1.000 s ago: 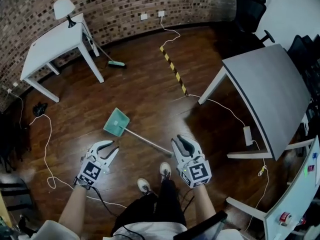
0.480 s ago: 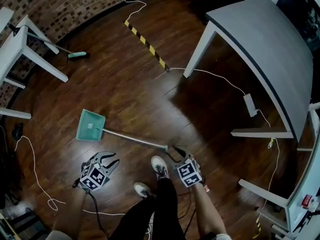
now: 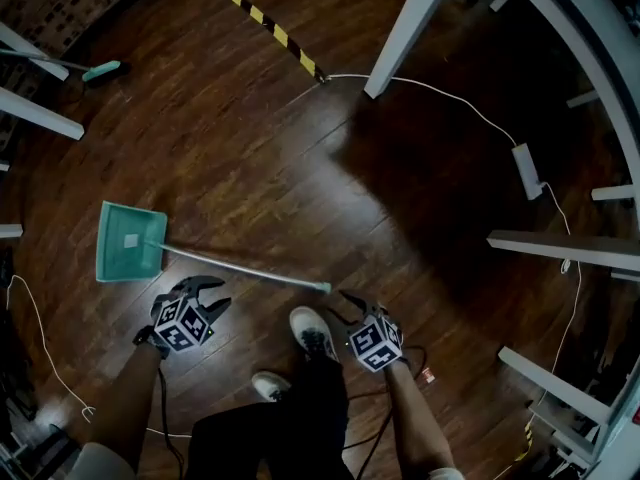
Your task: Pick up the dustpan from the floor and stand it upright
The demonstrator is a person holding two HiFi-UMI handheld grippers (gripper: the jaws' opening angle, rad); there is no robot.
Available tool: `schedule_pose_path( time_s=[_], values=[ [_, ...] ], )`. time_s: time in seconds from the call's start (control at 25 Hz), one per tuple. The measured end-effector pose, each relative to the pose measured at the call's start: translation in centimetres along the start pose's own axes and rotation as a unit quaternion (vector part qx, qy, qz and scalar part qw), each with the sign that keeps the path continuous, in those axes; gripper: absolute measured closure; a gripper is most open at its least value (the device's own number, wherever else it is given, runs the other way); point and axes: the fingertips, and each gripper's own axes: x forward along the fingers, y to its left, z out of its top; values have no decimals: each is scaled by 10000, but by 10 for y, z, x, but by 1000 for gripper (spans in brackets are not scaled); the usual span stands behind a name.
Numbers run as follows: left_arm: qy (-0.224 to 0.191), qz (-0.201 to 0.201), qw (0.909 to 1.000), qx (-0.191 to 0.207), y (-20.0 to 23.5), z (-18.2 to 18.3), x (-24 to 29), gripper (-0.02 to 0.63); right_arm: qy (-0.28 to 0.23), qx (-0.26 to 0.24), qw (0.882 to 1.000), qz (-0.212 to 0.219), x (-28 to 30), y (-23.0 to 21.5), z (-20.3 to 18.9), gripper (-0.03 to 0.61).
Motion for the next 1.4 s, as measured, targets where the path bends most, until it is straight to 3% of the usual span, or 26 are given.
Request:
schedule_pose_path(
  time_s=[0.16,0.4,0.52,0.64,0.72,0.76,0.84,1.08,1.24,1.4],
  values=[
    [447,-43,9986,289,20,-48,66,431,-2,107,9995,298,57,-5,-49,330],
    [767,-120,9960,448,38,-90,131,402,546,-517,9964,393,114,-15,-107,305],
    [914,-231,9926,762,37,-105,157,383,571,-670,9954,376,133,-23,-117,301],
    [1046,45,9869,1227,44,-120,173,383,634,-863,9933,439,149,-28,-120,302],
    [1307,412,9764,1667,54,-137,182,383,704,-1029,9908,527,157,-27,-123,302],
    [1409,596,9700,1890,60,-142,184,389,734,-1119,9894,567,158,-24,-124,318],
    [1467,767,9624,2156,68,-145,185,491,762,-1230,9880,541,159,-20,-125,430],
    [1573,598,9559,2408,69,-143,175,500,574,-995,9929,293,140,-21,-101,436],
    [1443,674,9657,2052,70,-124,152,499,317,-790,9964,18,101,-26,-60,437],
    [927,912,9774,1663,68,-75,119,499,-240,-564,9972,-425,27,-38,6,445]
  ],
)
